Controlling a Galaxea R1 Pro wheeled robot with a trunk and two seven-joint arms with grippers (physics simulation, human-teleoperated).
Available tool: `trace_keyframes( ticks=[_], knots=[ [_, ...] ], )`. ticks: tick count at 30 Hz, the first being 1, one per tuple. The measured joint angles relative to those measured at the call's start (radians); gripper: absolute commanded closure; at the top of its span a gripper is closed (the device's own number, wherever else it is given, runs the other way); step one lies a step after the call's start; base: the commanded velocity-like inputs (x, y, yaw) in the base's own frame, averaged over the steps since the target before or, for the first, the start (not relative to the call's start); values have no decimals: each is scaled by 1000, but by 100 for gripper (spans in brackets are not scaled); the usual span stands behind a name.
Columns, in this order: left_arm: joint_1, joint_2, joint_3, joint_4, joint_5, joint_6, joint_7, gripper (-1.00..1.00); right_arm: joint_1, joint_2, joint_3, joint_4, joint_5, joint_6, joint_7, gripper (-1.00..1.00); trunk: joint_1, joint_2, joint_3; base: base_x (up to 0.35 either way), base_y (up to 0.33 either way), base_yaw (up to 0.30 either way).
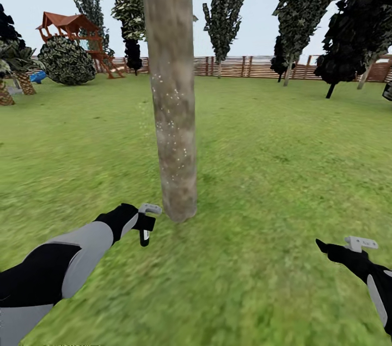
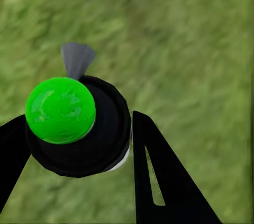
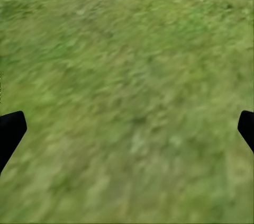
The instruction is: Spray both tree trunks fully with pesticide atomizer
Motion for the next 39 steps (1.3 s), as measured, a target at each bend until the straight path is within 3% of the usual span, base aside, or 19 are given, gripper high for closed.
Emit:
trace_keyframes(
  ticks=[22, 32, 39],
  knots=[
    [0, -14, -1, 1, -2, 0, 0, 100, 0, 0, -1, 0, 0, 0, 0, -100, 0, 0, 0, -91, -298, 27],
    [0, -15, -1, 1, -1, -1, 0, 100, 0, 0, -1, 0, 0, 1, 0, -100, 0, 0, 0, -1, -313, 228],
    [0, -15, -1, 0, -1, -1, 0, 100, 0, 0, -1, 0, 0, 1, 0, -100, 0, 0, 0, 0, -62, 255]
  ],
)
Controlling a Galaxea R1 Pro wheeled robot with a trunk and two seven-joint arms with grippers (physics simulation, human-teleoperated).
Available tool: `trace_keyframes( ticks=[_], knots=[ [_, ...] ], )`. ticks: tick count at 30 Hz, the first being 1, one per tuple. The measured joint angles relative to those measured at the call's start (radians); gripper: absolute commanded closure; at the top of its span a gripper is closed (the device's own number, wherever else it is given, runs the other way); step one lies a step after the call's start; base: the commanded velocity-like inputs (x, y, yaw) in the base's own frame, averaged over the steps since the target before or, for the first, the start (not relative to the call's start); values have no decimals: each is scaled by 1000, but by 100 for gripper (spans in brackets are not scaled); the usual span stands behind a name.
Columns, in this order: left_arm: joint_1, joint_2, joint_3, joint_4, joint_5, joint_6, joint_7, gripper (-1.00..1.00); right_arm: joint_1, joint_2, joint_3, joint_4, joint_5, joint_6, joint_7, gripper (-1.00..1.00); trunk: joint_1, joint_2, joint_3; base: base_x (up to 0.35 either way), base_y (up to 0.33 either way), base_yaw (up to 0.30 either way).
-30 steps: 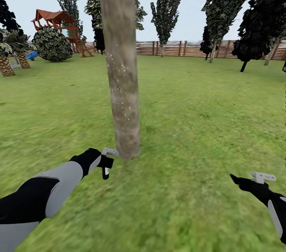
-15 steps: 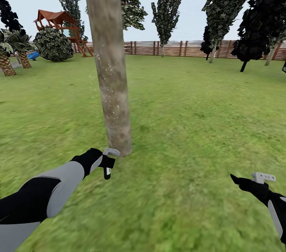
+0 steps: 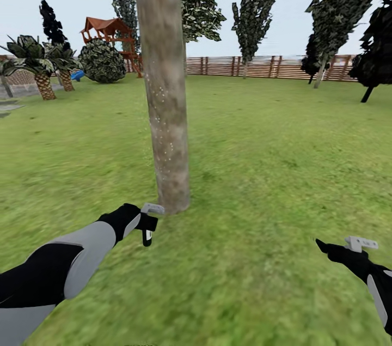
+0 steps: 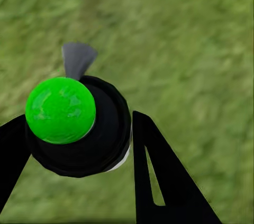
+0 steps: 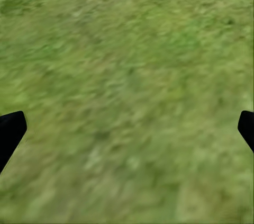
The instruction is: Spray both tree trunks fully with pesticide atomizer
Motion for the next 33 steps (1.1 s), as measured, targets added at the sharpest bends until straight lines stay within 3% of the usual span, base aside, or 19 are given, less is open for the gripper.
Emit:
trace_keyframes(
  ticks=[16, 33],
  knots=[
    [0, -1, 0, 0, 0, 0, 0, 100, 0, 0, 0, 0, 0, 0, 0, -100, 0, 0, 0, 97, -250, 248],
    [0, -9, 0, 0, 0, 0, 0, 100, 0, 0, -2, 0, 0, 1, 0, -100, 0, 0, 0, 4, -321, 14]
  ],
)
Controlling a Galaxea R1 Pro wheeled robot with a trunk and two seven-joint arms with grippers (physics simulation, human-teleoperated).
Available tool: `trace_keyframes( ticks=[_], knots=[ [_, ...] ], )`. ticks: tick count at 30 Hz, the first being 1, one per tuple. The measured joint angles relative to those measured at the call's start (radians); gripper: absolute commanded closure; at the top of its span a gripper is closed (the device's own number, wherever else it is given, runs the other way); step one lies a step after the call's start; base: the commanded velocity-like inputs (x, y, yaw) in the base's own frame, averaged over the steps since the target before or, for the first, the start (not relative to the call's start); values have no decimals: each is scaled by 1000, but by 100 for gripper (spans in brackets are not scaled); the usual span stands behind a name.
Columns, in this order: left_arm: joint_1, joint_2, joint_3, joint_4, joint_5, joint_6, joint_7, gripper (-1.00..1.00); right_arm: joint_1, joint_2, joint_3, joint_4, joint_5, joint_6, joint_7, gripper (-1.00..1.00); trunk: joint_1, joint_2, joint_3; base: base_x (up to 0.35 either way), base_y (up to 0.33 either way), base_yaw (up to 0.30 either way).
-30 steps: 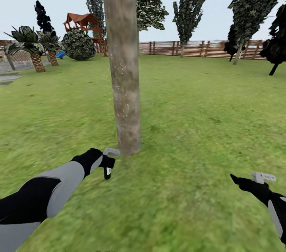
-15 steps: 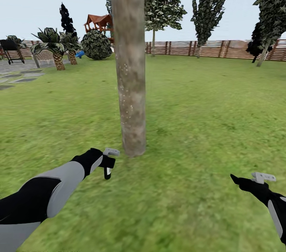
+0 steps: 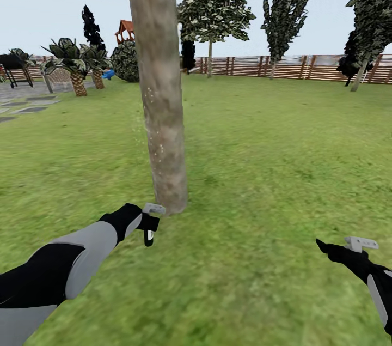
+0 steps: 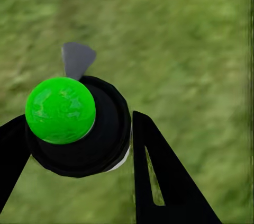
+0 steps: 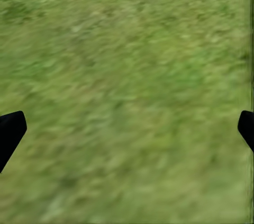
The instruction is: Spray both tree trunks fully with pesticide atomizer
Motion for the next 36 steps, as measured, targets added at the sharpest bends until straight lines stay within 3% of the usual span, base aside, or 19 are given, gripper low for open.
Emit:
trace_keyframes(
  ticks=[7, 29, 36],
  knots=[
    [0, 0, 0, 0, 0, 0, 0, 100, 0, 0, 0, 0, 0, 0, 0, -100, 0, 0, 0, 0, -324, 118],
    [0, 0, 0, 0, 0, -1, 0, 100, 0, 0, 0, 0, 0, 0, 0, -100, 0, 0, 0, 15, -325, 264],
    [15, -10, 3, -5, 0, -29, -1, 100, 0, 0, 0, 1, 0, -1, 1, -100, 0, 0, 0, 71, -194, 52]
  ],
)
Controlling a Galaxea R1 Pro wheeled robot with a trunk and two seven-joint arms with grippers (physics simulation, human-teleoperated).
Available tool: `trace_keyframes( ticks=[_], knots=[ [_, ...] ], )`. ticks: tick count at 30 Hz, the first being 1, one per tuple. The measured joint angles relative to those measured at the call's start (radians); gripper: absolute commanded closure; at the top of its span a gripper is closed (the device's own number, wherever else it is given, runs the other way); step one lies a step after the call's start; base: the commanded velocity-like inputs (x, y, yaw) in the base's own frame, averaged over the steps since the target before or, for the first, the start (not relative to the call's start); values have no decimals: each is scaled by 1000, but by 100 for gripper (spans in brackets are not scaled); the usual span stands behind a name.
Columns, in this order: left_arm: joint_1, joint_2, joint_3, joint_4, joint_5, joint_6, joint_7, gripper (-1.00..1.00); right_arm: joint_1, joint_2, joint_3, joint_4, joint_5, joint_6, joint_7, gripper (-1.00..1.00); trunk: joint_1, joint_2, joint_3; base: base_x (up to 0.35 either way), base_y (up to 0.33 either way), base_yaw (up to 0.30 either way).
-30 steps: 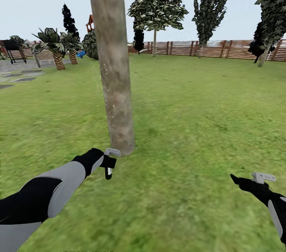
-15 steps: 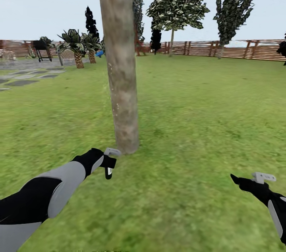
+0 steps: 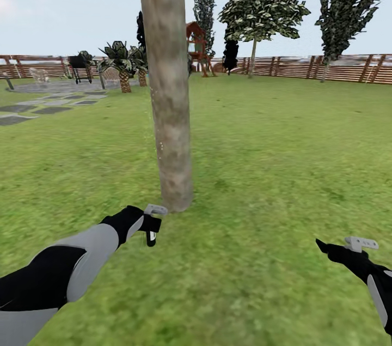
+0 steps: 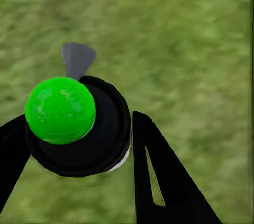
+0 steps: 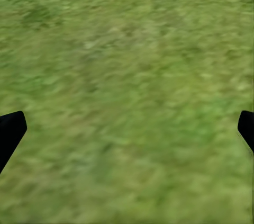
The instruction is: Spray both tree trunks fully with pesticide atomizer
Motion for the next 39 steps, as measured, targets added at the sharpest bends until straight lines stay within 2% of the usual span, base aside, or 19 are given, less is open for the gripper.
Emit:
trace_keyframes(
  ticks=[2, 4, 5, 7, 11, 13, 19, 21, 23, 35, 39],
  knots=[
    [2, 0, 2, -33, 0, -5, -1, 100, 0, 0, 1, 0, 0, -1, 1, -100, 0, 0, 0, 5, -12, 2],
    [3, 0, 4, -104, 0, 17, 0, 100, 0, -1, 0, 0, 0, -2, 2, -100, 0, 0, 0, 1, -4, 1],
    [3, 1, 4, -155, -1, 68, 0, 100, 0, -1, 0, 0, 0, -2, 2, -100, 0, 0, 0, 0, -1, 0],
    [3, 1, 3, -323, -2, 245, -1, 100, 0, -2, 0, 1, 0, -1, 2, -100, 0, 0, 0, 0, 0, 0],
    [0, 4, 2, -508, -4, 423, -2, 100, 0, -3, 0, 1, -1, -2, 2, -100, 0, 0, 0, 0, 0, 0],
    [-3, 7, 2, -525, -4, 457, -2, 100, 0, -3, 0, 1, -1, -2, 2, -100, 0, 0, 0, 0, 0, 0],
    [-5, 11, 2, -530, -6, 477, -2, 100, 0, -3, 0, 1, 0, -2, 1, -100, 0, 0, 0, 0, 0, 0],
    [-10, 11, 2, -532, -8, 525, -2, 100, 0, -2, 1, 1, 0, -2, -3, -100, 0, 0, 0, 0, 0, 0],
    [-20, 11, 2, -533, -7, 546, -2, 100, 0, -1, 2, 1, 0, -2, -5, -100, 0, 0, 0, 0, 0, 0],
    [-114, 7, 2, -534, -6, 568, -2, 100, 0, -3, 0, -2, -1, -1, 2, -100, 0, 0, 0, 0, 0, 0],
    [-134, 7, 1, -532, -6, 571, -2, 100, 0, -4, -1, -1, -1, 0, 2, -100, 0, 0, 0, 0, 0, -168]
  ],
)
